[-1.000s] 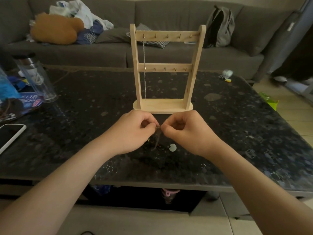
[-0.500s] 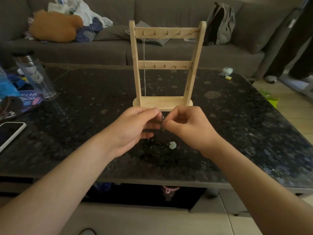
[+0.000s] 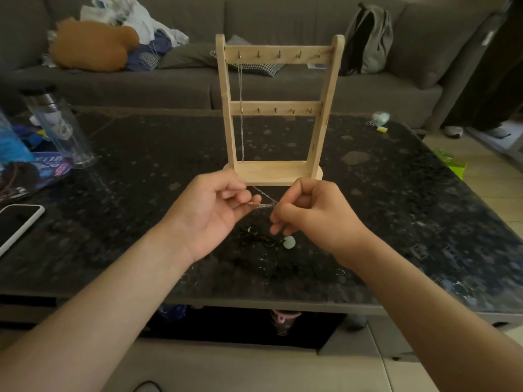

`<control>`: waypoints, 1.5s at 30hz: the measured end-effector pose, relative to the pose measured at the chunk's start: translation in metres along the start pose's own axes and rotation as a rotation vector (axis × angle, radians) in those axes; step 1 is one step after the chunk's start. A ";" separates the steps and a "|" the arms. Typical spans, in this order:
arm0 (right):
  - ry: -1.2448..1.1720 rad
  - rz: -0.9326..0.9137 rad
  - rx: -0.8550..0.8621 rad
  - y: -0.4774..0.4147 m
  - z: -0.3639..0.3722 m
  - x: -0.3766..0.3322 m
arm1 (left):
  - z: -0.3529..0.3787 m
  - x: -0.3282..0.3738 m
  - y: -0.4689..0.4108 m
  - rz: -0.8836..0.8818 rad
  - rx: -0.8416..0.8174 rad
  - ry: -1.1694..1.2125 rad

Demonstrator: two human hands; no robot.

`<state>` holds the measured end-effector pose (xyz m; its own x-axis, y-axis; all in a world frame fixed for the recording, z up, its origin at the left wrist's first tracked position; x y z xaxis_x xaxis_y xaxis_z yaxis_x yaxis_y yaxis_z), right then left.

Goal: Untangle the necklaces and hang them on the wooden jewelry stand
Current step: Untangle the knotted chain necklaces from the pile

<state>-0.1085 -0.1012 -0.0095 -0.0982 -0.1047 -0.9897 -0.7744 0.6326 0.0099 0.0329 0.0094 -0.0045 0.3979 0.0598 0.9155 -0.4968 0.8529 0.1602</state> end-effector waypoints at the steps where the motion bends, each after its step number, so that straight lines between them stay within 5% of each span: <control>1: -0.017 0.008 -0.025 0.000 0.002 0.001 | 0.001 0.000 0.000 0.019 0.000 -0.003; 10: -0.026 0.096 -0.186 0.000 0.014 0.007 | -0.012 0.010 -0.002 0.183 0.183 -0.338; 27: -0.325 0.158 0.000 -0.006 0.011 0.016 | 0.003 0.009 0.004 0.255 0.039 -0.736; 41: -0.364 0.073 0.038 -0.003 0.007 0.014 | -0.004 0.006 0.001 0.205 0.046 -0.748; 45: -0.194 -0.002 0.070 -0.003 0.002 0.011 | -0.007 0.004 -0.001 0.226 0.075 -0.745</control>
<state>-0.1066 -0.1027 -0.0209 0.0309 0.0399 -0.9987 -0.7282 0.6853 0.0048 0.0402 0.0118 -0.0035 -0.3288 -0.1587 0.9310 -0.5658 0.8224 -0.0596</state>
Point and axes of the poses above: each hand's wrist, its own y-axis away from the middle knuckle, its own z-axis out of the palm, x = y × z, the point moved 5 cm from there along -y, towards the middle knuckle, and after that the axes turned 5 degrees about -y, right-handed, at the moved point
